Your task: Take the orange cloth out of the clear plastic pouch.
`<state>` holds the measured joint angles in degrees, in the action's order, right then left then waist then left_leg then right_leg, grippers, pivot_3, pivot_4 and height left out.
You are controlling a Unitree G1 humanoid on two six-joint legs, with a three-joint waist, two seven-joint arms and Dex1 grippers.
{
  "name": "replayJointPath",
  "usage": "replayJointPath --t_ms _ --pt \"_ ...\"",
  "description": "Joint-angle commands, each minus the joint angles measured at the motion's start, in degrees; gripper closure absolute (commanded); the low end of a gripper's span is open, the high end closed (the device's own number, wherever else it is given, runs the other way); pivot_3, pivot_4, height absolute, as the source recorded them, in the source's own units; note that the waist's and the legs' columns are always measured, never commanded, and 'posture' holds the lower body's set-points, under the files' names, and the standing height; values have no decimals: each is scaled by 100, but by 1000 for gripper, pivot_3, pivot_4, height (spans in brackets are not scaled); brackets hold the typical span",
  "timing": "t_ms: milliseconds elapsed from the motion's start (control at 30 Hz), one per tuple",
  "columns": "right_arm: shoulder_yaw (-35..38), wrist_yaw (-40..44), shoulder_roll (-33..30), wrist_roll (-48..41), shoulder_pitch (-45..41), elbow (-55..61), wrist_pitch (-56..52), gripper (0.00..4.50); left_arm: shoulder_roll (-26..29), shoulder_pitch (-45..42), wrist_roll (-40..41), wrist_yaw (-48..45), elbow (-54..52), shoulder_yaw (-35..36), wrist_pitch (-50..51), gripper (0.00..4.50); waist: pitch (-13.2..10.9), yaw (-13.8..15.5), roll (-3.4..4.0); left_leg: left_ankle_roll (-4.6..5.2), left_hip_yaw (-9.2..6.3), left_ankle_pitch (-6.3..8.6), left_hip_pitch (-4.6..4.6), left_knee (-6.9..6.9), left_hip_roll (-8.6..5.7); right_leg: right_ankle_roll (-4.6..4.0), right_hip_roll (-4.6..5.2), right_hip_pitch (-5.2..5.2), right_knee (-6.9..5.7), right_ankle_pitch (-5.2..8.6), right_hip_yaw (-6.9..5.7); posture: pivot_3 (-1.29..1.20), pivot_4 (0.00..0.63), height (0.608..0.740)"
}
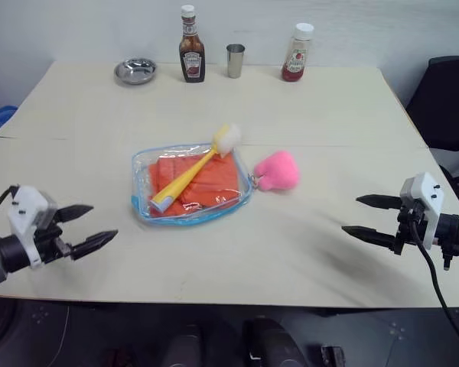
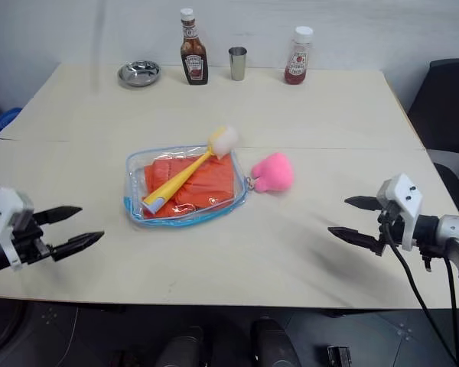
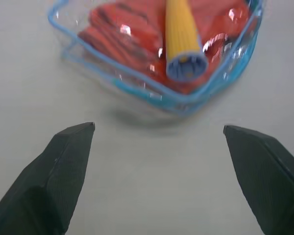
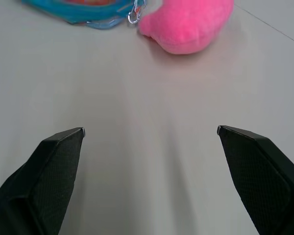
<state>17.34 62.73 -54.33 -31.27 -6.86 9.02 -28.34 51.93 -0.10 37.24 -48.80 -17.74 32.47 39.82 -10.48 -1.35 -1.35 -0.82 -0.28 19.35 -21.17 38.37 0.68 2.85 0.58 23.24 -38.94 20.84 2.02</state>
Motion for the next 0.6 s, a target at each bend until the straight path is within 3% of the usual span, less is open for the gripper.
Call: replayJointPath --t_ms 33,200,367,600 --pt "201 -305 128 -341 -98 658 -243 0 14 -918 493 481 -314 -398 614 24 0 -1 0 -1 -1 0 -2 6 0 0 0 0 -3 0 -1 0 150 740" --pt "-47 -700 388 -673 -248 1501 -604 0 -324 -2942 -150 967 406 -2116 1000 24 0 4 0 -6 -2 -3 -5 23 -4 1 -4 0 -12 0 -2 0 150 740" --pt "-349 -1018 575 -741 -347 2082 -723 0 -1098 -4472 -1309 1325 1847 -3565 743 24 0 -16 0 -25 1 -13 -15 52 -5 1 -9 3 -19 0 2 0 150 740" --pt "-568 -1405 758 -789 -488 2502 -860 0 -1682 -5223 -2486 1122 3476 -4575 58 24 0 -23 -1 -25 8 -13 -34 65 -4 1 -11 29 -50 0 9 0 150 740"
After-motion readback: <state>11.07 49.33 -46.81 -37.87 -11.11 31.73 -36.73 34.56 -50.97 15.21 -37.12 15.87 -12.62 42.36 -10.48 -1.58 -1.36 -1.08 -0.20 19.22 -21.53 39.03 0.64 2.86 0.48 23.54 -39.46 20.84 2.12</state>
